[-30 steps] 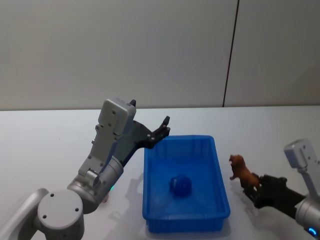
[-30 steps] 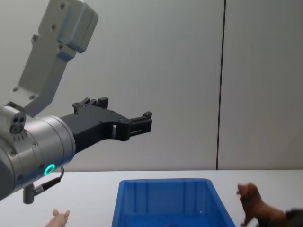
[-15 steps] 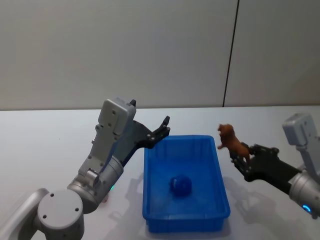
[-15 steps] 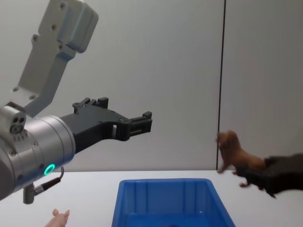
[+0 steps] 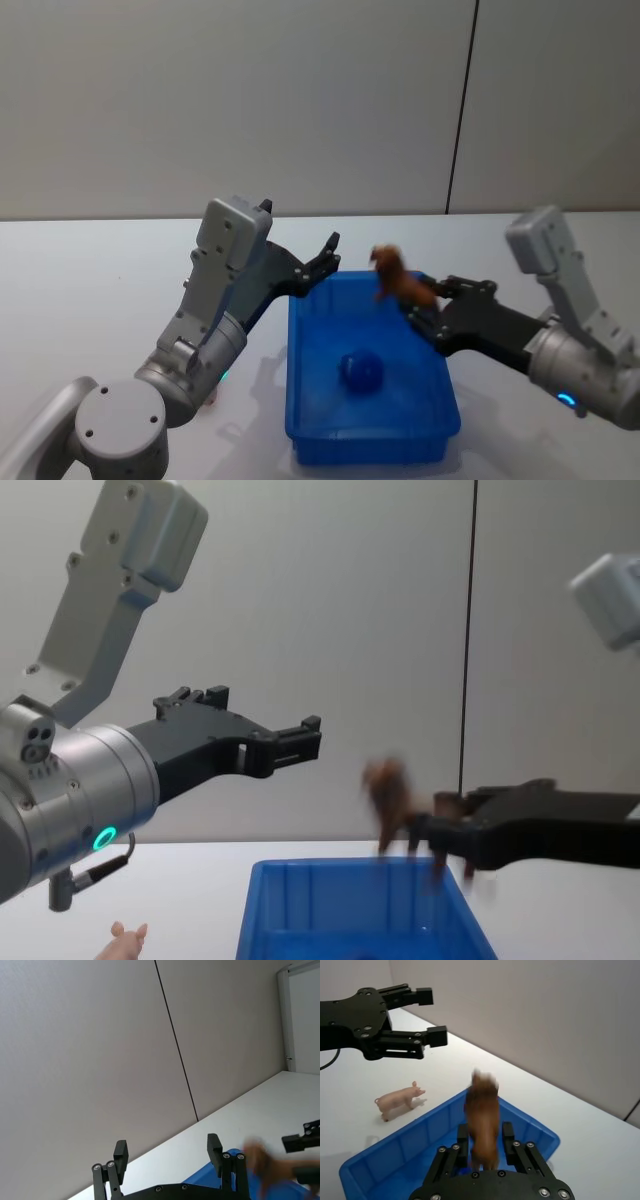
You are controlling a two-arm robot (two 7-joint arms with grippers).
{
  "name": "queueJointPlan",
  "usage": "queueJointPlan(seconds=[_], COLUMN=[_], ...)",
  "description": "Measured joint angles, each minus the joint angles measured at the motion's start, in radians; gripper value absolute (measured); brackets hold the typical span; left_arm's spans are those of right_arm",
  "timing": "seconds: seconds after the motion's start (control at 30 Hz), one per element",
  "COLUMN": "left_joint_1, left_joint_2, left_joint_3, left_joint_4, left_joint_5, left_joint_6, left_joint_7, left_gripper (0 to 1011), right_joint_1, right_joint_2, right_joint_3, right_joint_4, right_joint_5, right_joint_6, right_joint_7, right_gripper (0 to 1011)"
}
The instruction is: Pick up the two dolls from the table and place them into the box.
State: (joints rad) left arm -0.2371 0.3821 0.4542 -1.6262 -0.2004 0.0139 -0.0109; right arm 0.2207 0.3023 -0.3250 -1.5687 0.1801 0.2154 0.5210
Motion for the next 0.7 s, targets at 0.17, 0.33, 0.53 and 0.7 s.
queueJointPlan(seconds=[0.17,0.33,0.53,0.7], left_joint_1=[0.0,0.0,0.0,0.0], left_joint_2=[0.0,0.0,0.0,0.0], left_joint_3=[0.0,0.0,0.0,0.0], left_joint_4=[0.0,0.0,0.0,0.0], left_joint_5=[0.0,0.0,0.0,0.0], left_joint_6=[0.0,0.0,0.0,0.0], left_joint_7=[0.0,0.0,0.0,0.0], left_gripper=[1001,1001,1001,1001], right_joint_1=[0.016,0.027,0.027,0.012], right_joint_2=[-0.019,-0.03,-0.023,-0.001], right_joint_3=[-0.016,-0.026,-0.023,-0.007], right_joint_4=[0.023,0.041,0.045,0.034], right_joint_5=[-0.017,-0.031,-0.033,-0.018], right_joint_6=[0.016,0.024,0.023,0.017], right_joint_7=[0.015,0.018,0.007,-0.014], right_gripper=[481,682,864,977])
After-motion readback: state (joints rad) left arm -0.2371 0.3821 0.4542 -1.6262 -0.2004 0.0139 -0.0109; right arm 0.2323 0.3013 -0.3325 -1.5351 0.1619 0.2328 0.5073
